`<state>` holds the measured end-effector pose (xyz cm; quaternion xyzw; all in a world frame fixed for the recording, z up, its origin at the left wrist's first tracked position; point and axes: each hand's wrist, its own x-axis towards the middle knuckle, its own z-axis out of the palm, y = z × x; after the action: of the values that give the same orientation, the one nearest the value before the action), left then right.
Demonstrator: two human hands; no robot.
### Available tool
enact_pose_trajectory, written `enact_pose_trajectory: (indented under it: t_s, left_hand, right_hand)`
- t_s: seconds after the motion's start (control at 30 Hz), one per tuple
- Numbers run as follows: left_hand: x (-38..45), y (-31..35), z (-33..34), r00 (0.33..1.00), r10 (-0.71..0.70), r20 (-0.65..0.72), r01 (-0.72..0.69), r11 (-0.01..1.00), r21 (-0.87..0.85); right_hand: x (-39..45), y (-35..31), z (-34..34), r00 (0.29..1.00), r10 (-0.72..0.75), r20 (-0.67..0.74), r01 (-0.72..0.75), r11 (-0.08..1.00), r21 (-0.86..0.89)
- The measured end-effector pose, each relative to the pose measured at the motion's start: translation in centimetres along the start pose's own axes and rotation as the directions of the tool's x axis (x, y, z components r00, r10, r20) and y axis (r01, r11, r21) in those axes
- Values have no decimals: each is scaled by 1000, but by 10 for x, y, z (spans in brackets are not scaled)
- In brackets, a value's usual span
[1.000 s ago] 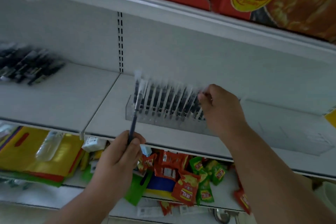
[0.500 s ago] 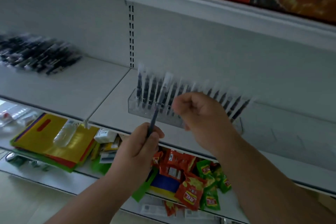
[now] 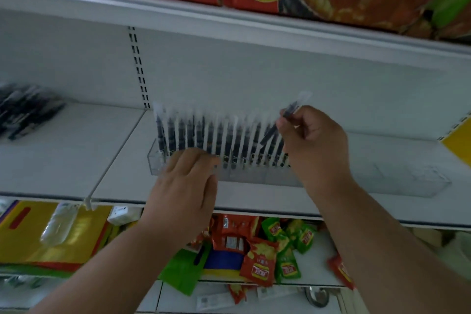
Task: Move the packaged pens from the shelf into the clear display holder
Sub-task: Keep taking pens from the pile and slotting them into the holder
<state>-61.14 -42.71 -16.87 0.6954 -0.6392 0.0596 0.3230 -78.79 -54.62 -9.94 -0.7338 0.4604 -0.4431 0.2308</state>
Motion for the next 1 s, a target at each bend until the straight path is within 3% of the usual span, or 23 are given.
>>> enact_pose_trajectory:
  t_s: [0.1, 0.2, 0.27, 0.37, 0.67, 0.83, 1.0]
  left_hand:
    - [4, -5, 9, 999, -21, 48, 14, 992, 128]
    - [-2, -11, 17, 993, -43, 107, 24, 985, 172]
    - [-4, -16, 18, 995, -32, 98, 15, 985, 169]
    - [-1, -16, 19, 999, -29, 43, 22, 988, 156]
    - [1, -10, 21, 995, -99, 34, 92, 983, 160]
    - [-2, 3, 23, 990, -137, 28, 129, 972, 198]
    - [-22, 12, 17, 965, -222, -142, 245, 954, 175]
  right_hand:
    - [1, 4, 9, 998, -47, 50, 53, 992, -117]
    - [2, 11, 20, 981, -45, 190, 92, 965, -244]
    - [1, 16, 27, 958, -1, 286, 110, 924, -366]
    - [-2, 27, 35, 951, 44, 307, 101, 892, -441]
    - [-7, 34, 33, 958, 28, 287, 102, 897, -429]
    - [-17, 26, 11, 931, -190, 310, 294, 897, -331]
    - [-27, 1, 8, 856, -341, 389, 450, 862, -234]
